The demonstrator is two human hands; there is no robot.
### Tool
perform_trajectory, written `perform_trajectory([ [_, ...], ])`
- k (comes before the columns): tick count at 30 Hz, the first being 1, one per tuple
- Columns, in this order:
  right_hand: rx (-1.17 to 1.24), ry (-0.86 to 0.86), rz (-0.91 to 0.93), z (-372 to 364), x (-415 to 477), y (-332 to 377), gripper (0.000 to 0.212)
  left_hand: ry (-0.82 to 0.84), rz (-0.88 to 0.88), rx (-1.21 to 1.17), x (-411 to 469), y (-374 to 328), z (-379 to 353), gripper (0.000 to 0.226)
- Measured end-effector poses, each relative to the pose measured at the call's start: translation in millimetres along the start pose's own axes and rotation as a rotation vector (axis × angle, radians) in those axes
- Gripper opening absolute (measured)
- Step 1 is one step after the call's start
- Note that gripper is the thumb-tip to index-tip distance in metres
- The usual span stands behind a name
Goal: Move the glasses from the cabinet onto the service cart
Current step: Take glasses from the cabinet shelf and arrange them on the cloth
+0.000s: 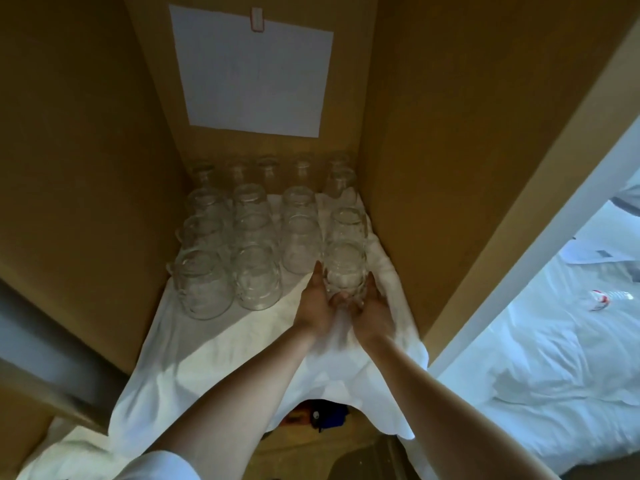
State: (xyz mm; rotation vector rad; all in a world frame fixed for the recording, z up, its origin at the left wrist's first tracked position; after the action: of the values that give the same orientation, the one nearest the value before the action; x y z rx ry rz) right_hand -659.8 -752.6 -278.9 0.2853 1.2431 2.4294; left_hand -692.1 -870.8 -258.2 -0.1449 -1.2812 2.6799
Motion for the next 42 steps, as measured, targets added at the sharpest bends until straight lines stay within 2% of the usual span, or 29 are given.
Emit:
perform_trajectory([
  [1,0.033,0.015,-0.012,2.3,-0.7,-0.2,0.045,0.003,0.001,0.031,0.0,-0.1,1.0,0.056],
  [2,0.021,0.028,-0.014,5.3,-1.5,0.3,0.039,0.022,0.022,-0.007,0.4,0.7,1.2,0.065],
  [4,-0.011,0.093,-0.019,6.6,-2.8,0.6,0.042,0.068,0.083,-0.009,-4.2,3.7,5.2,0.092],
  [6,0.027,0.08,-0.037,9.4,-9.2,1.3,0.05,0.088,0.16,-0.095,-11.5,8.9,6.9,0.104],
  [8,0.044,0.039,-0.014,16.1,-25.4,0.7,0.05,0.057,0.191,0.049,-23.7,14.5,9.4,0.088],
  [10,0.011,0.031,0.044,20.0,-45.4,1.7,0.041,-0.003,0.191,0.145,-40.3,19.5,15.2,0.067],
  [13,-0.065,0.18,0.217,7.8,-69.3,6.8,0.031,-0.032,0.113,0.269,-68.7,28.5,28.6,0.038],
  [16,-0.102,0.364,0.311,-15.9,-91.3,13.0,0.029,-0.071,0.101,0.283,-109.5,46.9,46.8,0.024],
  [18,-0.079,0.478,0.323,-36.3,-112.0,20.0,0.028,-0.039,0.184,0.265,-143.3,69.7,62.2,0.023],
  [20,-0.067,0.618,0.333,-60.8,-138.5,29.0,0.028,0.056,0.261,0.353,-175.0,101.0,78.4,0.024],
  [23,-0.149,0.871,0.362,-93.7,-176.7,36.2,0.045,0.146,0.416,0.488,-212.7,150.0,106.8,0.031],
  [27,-0.358,1.081,0.458,-120.9,-206.1,42.9,0.063,0.116,0.57,0.534,-250.2,192.4,143.9,0.036],
  [33,-0.463,1.125,0.515,-196.1,-252.7,85.4,0.068,0.098,0.662,0.523,-304.7,255.4,196.9,0.039],
  [42,-0.416,1.18,0.53,-338.9,-354.5,187.3,0.067,0.061,0.718,0.591,-379.1,375.3,350.0,0.04],
])
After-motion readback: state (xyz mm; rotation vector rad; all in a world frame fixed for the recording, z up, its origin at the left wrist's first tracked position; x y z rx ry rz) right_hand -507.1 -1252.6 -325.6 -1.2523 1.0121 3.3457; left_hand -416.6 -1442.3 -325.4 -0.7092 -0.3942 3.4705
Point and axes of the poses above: each hand's wrist, its own x-axis towards the middle knuckle, its own z-axis out of the back of the hand, y = z × x, the point moved 2 cm from there along x, towards the middle knuckle, and after that the axes turned 9 degrees about x, right-handed, at the moved point
